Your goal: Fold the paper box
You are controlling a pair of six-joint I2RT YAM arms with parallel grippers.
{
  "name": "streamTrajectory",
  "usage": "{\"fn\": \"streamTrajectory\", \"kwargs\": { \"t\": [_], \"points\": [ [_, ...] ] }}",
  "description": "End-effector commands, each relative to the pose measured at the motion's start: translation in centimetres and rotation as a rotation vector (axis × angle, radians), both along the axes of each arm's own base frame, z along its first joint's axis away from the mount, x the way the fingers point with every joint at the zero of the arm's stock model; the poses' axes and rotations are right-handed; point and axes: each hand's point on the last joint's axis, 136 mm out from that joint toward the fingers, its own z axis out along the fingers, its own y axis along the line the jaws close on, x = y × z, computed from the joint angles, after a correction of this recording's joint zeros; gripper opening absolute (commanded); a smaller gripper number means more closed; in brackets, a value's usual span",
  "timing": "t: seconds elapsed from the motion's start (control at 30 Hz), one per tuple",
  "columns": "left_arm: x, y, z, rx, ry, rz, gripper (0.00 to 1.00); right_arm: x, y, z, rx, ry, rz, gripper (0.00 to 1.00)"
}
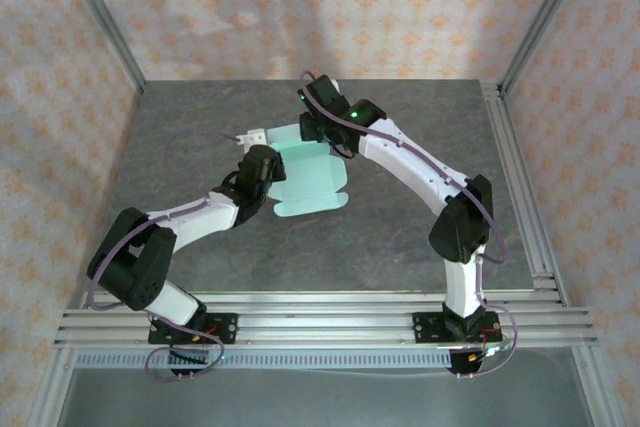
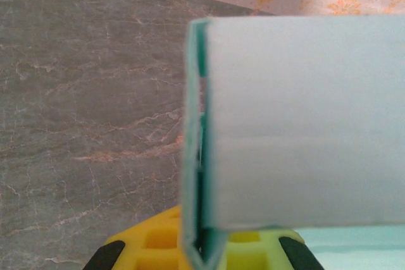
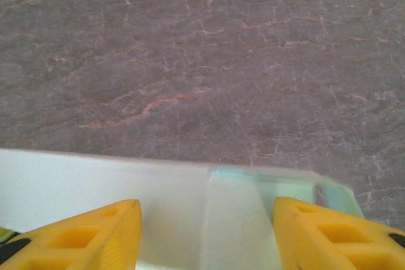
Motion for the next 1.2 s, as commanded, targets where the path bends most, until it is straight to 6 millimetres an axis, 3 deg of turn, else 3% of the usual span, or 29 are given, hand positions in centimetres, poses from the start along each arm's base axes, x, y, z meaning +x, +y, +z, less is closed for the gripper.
{"fn": "streamTrajectory", "kwargs": {
  "t": [0.0, 0.13, 0.3, 0.5, 0.7, 0.8, 0.87, 0.93, 1.17],
  "points": [
    [-0.1, 0.6, 1.6, -0.001, -0.05, 0.032, 0.0, -0.4, -1.9, 0.8, -0.016, -0.013, -0.05, 0.58],
    [-0.1, 0.5, 1.8, -0.009, -0.056, 0.027, 0.0, -0.6, -1.1, -0.4, 0.012, 0.027, -0.034, 0.57],
    [-0.1, 0.3, 1.8, -0.01, -0.049, 0.018, 0.0, -0.4, 0.2, -0.1, 0.105, 0.044, -0.007, 0.45],
    [-0.1, 0.3, 1.6, -0.016, -0.049, 0.018, 0.0, -0.1, 0.1, 0.2, 0.14, 0.05, -0.014, 0.28],
    [0.0, 0.2, 1.8, -0.011, -0.05, 0.017, 0.0, 0.0, -0.3, 0.3, 0.156, 0.04, -0.028, 0.21],
    [0.1, 0.2, 1.8, -0.01, -0.05, 0.014, 0.0, 0.2, -0.7, 0.5, 0.155, 0.032, -0.039, 0.21],
    [0.1, 0.1, 1.8, -0.007, -0.049, 0.014, 0.0, 0.3, -0.8, 0.6, 0.155, 0.025, -0.043, 0.35],
    [0.2, 0.2, 1.9, -0.007, -0.051, 0.018, 0.0, 0.3, -0.9, 0.5, 0.154, 0.024, -0.044, 0.36],
    [0.3, 0.1, 1.9, -0.008, -0.051, 0.015, 0.0, 0.4, -1.1, 0.7, 0.158, 0.022, -0.045, 0.1]
  ]
}}
